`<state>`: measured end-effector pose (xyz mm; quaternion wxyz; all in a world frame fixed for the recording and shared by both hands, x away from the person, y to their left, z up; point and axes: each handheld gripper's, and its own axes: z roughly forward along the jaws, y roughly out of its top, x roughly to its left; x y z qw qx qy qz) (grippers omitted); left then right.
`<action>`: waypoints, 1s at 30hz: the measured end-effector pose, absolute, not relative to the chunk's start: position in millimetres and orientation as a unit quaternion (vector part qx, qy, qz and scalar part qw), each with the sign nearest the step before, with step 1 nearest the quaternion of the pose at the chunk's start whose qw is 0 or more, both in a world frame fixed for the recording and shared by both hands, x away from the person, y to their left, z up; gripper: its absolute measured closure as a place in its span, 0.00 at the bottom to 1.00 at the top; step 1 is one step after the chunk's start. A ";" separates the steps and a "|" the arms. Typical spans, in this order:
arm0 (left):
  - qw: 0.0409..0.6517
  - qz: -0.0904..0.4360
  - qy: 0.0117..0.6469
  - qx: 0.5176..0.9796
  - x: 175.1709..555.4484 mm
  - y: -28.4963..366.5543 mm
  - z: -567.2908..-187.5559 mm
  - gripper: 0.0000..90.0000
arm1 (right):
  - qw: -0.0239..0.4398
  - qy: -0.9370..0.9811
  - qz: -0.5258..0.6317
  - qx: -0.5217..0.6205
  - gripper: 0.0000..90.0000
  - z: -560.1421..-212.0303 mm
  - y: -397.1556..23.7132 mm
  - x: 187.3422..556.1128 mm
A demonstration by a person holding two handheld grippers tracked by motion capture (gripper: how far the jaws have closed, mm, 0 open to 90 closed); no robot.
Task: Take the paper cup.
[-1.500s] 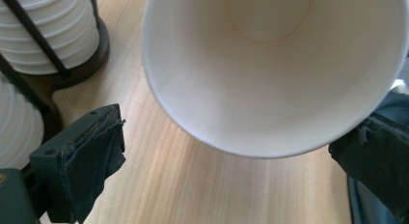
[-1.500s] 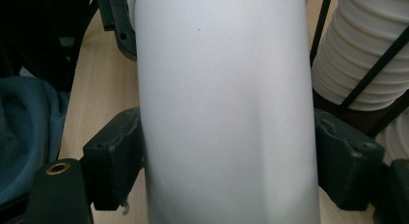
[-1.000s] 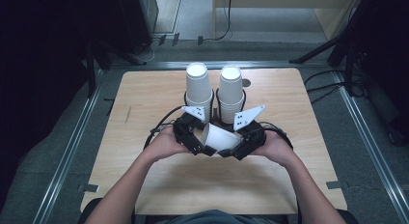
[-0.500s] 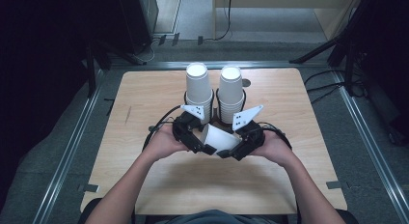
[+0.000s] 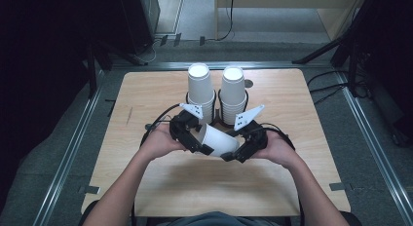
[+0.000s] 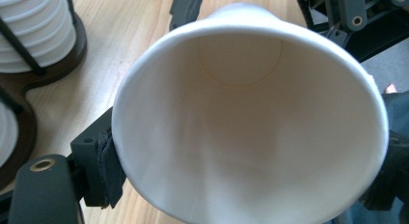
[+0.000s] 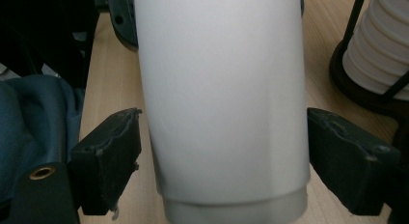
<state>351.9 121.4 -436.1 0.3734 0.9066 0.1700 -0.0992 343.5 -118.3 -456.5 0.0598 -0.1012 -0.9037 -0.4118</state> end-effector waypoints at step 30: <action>0.269 -0.053 0.143 0.951 353.2 115.0 -430.6 0.14 | 0.055 -0.913 -0.385 -0.122 0.17 -470.4 -119.7 345.9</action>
